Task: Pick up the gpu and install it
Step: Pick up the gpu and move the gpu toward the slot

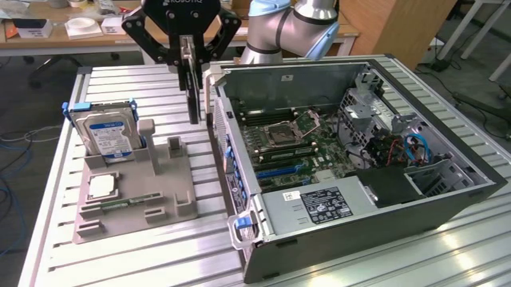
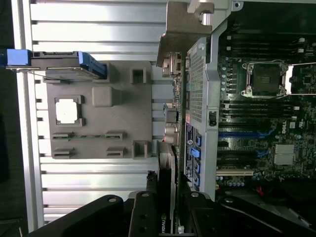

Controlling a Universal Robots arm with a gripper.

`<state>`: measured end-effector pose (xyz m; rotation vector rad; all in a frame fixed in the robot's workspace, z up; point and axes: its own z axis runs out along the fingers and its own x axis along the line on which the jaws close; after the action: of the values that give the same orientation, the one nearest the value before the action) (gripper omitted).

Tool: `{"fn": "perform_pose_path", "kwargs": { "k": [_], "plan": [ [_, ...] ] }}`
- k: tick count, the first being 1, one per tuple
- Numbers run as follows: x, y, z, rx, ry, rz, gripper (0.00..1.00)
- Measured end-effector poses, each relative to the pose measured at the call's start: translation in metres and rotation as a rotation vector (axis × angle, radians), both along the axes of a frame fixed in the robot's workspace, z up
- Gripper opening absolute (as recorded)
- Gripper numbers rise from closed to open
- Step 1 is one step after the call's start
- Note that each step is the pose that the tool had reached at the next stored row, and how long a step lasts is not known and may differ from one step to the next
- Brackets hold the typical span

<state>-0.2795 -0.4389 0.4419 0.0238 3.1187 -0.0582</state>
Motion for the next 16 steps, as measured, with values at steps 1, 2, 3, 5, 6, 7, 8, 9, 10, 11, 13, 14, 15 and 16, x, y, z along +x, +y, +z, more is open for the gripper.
{"fn": "perform_pose_path", "kwargs": {
  "k": [1, 2, 3, 5, 6, 7, 8, 9, 10, 11, 13, 14, 15, 16],
  "plan": [
    [0.0000, 0.0000, 0.0003, 0.0002, 0.0000, 0.000, 0.27],
    [0.0000, 0.0000, 0.0006, 0.0002, 0.0000, 0.000, 0.27],
    [0.0000, 0.0000, 0.0010, 0.0001, 0.0001, 0.000, 0.27],
    [0.0000, 0.0000, 0.0016, 0.0002, 0.0000, 0.000, 0.27],
    [0.0000, 0.0000, 0.0019, 0.0002, 0.0000, 0.000, 0.27],
    [0.0000, 0.0000, 0.0021, 0.0003, -0.0001, 0.000, 0.27],
    [0.0000, 0.0000, 0.0024, 0.0004, 0.0000, 0.000, 0.27],
    [0.0000, 0.0000, 0.0026, 0.0005, 0.0000, 0.000, 0.27],
    [0.0000, 0.0000, 0.0029, 0.0005, 0.0000, 0.000, 0.27],
    [0.0000, 0.0000, 0.0031, 0.0005, 0.0000, 0.000, 0.27],
    [0.0000, 0.0000, 0.0037, 0.0004, 0.0001, 0.000, 0.27],
    [0.0000, 0.0000, 0.0039, 0.0006, 0.0000, 0.000, 0.27],
    [0.0000, 0.0000, 0.0042, 0.0006, -0.0001, 0.000, 0.27],
    [0.0000, 0.0000, 0.0044, 0.0006, 0.0000, 0.000, 0.27]
  ]
}}
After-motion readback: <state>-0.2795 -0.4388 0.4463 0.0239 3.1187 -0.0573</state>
